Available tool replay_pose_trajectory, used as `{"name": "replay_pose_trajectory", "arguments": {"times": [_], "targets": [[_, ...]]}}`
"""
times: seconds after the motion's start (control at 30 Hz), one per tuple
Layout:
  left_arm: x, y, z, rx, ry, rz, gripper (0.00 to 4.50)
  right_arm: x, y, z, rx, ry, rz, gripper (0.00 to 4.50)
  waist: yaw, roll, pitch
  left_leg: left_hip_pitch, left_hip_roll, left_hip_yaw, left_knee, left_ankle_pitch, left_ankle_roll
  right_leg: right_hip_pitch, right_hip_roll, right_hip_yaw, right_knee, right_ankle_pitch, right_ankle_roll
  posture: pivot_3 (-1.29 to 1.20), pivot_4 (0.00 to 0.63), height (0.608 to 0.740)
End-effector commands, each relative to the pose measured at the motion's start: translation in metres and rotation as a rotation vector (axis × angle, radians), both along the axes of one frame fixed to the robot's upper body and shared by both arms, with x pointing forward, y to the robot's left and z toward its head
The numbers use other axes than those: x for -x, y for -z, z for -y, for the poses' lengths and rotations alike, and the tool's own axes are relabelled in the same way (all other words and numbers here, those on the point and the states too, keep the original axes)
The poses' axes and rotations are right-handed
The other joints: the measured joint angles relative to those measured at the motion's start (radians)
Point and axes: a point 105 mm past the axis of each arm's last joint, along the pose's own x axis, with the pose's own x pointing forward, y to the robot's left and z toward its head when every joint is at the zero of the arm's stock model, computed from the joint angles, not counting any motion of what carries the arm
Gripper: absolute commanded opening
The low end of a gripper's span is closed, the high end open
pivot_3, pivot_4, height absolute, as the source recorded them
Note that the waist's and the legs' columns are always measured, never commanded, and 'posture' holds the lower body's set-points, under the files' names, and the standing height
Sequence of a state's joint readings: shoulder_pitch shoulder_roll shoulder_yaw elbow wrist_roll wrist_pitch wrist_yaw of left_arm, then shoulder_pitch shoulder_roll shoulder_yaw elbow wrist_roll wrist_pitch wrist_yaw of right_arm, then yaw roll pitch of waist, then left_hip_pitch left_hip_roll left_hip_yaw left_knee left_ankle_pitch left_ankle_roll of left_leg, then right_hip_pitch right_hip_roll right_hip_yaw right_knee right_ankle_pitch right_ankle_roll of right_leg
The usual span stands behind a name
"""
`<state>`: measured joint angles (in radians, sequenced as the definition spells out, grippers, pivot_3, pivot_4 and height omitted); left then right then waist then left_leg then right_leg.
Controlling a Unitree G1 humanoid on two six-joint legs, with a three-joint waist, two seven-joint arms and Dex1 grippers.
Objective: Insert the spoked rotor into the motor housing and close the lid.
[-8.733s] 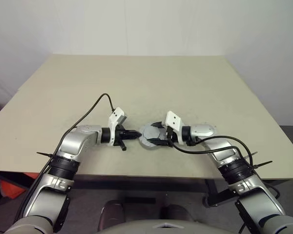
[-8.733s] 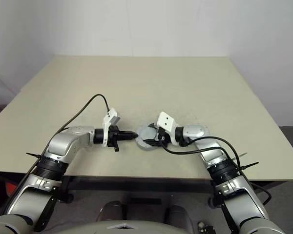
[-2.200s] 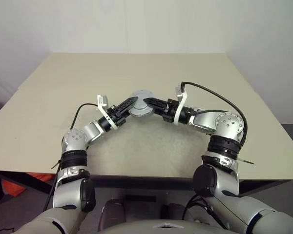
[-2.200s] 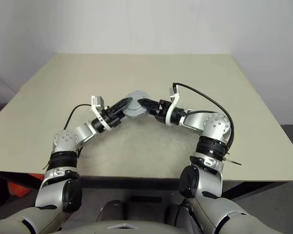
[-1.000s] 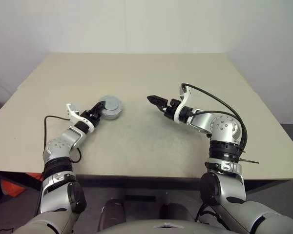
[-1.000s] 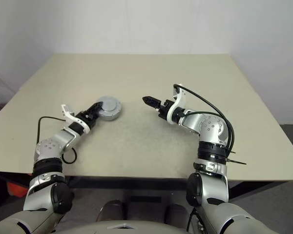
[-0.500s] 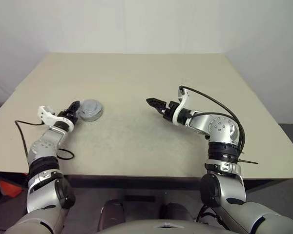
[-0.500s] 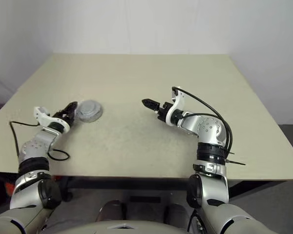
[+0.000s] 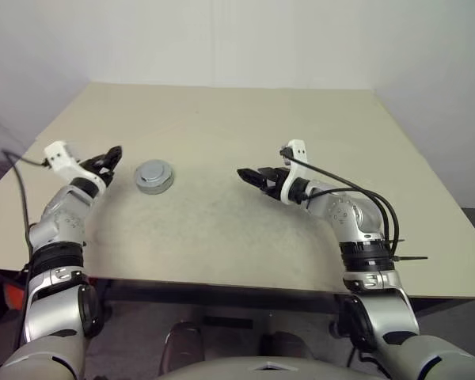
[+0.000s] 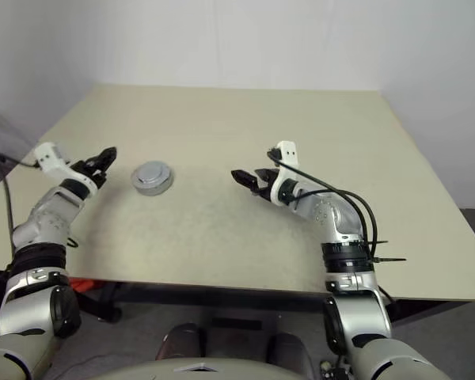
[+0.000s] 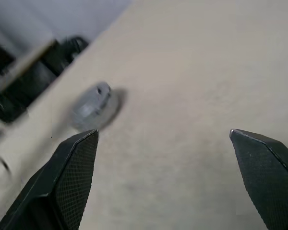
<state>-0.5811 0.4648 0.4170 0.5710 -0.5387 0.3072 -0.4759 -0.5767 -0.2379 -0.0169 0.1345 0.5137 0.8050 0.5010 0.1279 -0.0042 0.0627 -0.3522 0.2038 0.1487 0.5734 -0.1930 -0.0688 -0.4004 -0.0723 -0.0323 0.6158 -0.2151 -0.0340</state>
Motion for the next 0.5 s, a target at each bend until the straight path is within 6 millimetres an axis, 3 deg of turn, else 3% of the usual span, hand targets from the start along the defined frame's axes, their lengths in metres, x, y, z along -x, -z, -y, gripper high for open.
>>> {"name": "replay_pose_trajectory", "arguments": {"times": [0.03,0.27,0.4,0.5], "targets": [[-0.002,-0.03,0.048,-0.222,0.227,0.128,3.2,0.0,-0.021,0.012,0.095,-0.06,0.176,4.5,0.002,0.0,0.0,0.0,0.0,0.0,0.0,0.0,0.0,0.0,0.0,0.0,0.0,0.0,0.0,0.0,0.0,0.74],[0.021,-0.003,0.135,-0.406,0.636,0.136,3.2,0.007,-0.022,0.06,0.234,-0.085,0.275,4.5,-0.002,0.0,0.0,0.001,0.0,0.001,0.004,0.0,0.001,0.0,0.0,0.001,0.005,-0.002,-0.004,0.0,0.0,0.74],[0.036,0.015,0.163,-0.439,0.765,0.127,3.2,0.024,-0.008,0.078,0.318,-0.142,0.275,4.5,-0.004,0.0,0.0,0.0,0.0,0.001,0.004,-0.001,0.002,0.0,0.0,0.001,0.005,-0.002,-0.004,0.0,0.0,0.74],[0.04,0.023,0.174,-0.465,0.811,0.124,3.2,0.024,-0.004,0.086,0.345,-0.121,0.268,4.5,-0.008,0.0,0.001,0.0,0.0,0.002,0.005,-0.001,0.002,0.0,0.0,0.002,0.006,-0.002,-0.004,0.0,0.0,0.74]]}}
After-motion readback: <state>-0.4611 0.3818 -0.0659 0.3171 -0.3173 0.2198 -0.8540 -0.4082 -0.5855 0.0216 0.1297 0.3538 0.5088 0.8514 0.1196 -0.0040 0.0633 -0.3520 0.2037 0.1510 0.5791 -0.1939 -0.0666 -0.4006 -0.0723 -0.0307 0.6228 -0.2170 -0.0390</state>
